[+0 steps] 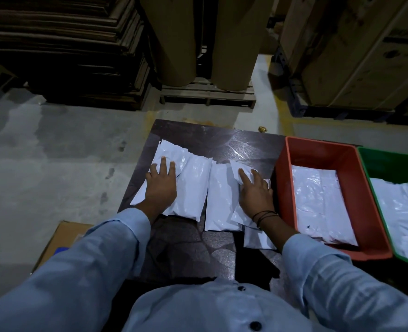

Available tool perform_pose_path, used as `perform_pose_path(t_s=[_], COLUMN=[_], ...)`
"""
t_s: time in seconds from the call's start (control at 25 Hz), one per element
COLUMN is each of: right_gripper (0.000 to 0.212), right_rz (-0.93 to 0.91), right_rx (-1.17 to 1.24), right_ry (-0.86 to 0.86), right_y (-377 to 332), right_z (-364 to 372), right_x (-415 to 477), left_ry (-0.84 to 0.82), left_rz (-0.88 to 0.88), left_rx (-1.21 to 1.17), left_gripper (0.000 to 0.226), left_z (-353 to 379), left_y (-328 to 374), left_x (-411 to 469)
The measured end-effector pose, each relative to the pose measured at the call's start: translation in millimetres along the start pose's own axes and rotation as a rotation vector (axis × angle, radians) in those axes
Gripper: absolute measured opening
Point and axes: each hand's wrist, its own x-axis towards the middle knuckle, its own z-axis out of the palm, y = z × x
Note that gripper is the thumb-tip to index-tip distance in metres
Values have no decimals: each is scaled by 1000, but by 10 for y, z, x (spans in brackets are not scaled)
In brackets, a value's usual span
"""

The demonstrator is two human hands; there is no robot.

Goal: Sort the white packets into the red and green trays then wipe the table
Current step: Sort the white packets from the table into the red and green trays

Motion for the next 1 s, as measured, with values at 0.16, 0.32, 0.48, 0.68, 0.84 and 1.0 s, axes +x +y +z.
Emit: perform_pose_path(t_s=[0.16, 0.32, 0.48, 0.68, 0.84, 1.0], right_gripper=[57, 56, 56, 56, 59, 62], right_rz=[-38, -61, -78, -36, 25, 91], right_rx=[24, 84, 102, 136, 95, 37], right_ry=[32, 130, 250, 383, 411, 384], right_y=[-84, -180, -124, 278, 890, 1660], right_z=[-112, -442, -861, -1289, -1488, -1561], right_x=[76, 206, 265, 172, 35, -129], left_ry=[41, 136, 209, 224, 216, 159], left_rz=[11, 9, 60, 165, 219, 259], left_rx=[-52, -201, -325, -469, -499, -534], left_gripper=[75, 75, 80, 76, 75, 74], left_z=[-141, -476, -859, -1172, -1268, -1285], left_y=[95, 403, 911, 1694, 2361, 3086], left_x=[4, 56, 101, 3, -182, -379])
